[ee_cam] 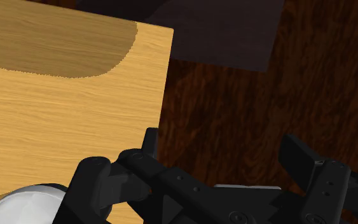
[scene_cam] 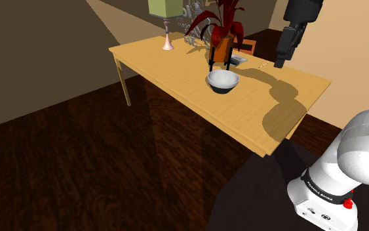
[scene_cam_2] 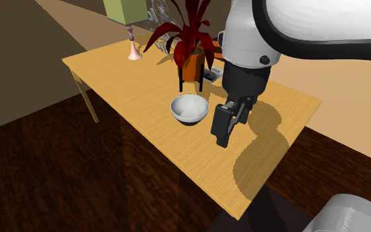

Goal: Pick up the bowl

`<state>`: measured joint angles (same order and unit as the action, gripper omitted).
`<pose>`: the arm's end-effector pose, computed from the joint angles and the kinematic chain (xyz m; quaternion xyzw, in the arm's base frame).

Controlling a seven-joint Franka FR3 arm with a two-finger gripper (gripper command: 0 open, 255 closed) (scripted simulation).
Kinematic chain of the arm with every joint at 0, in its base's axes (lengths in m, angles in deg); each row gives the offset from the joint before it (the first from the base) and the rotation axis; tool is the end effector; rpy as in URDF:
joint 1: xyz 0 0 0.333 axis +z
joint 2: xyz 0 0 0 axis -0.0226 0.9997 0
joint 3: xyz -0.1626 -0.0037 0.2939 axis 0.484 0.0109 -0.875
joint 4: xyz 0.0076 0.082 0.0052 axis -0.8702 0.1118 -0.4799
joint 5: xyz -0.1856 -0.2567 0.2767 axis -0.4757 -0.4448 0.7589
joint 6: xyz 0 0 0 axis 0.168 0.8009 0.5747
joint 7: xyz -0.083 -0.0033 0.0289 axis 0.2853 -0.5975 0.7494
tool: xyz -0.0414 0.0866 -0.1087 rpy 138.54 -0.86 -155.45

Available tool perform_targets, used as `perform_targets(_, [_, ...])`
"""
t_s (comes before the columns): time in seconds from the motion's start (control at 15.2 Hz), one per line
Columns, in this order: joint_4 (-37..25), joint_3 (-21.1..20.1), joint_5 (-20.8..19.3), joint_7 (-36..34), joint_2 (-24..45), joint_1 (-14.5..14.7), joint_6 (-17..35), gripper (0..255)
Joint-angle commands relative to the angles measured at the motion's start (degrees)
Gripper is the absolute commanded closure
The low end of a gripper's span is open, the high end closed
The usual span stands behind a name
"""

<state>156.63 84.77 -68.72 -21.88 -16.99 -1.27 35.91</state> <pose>0.2989 -0.0108 0.5962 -0.9981 -0.0460 0.0253 0.0326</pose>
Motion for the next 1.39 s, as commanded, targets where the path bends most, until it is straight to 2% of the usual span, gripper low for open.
perform_targets(0.0, [0.00,0.00,0.00,0.00,0.00,0.00,0.00,0])
perform_targets(0.73, [-3.51,8.79,-4.29,9.83,17.26,-1.78,13.55,0])
perform_targets(1.32, [-12.95,15.09,-2.86,18.27,35.01,-2.72,21.49,0])
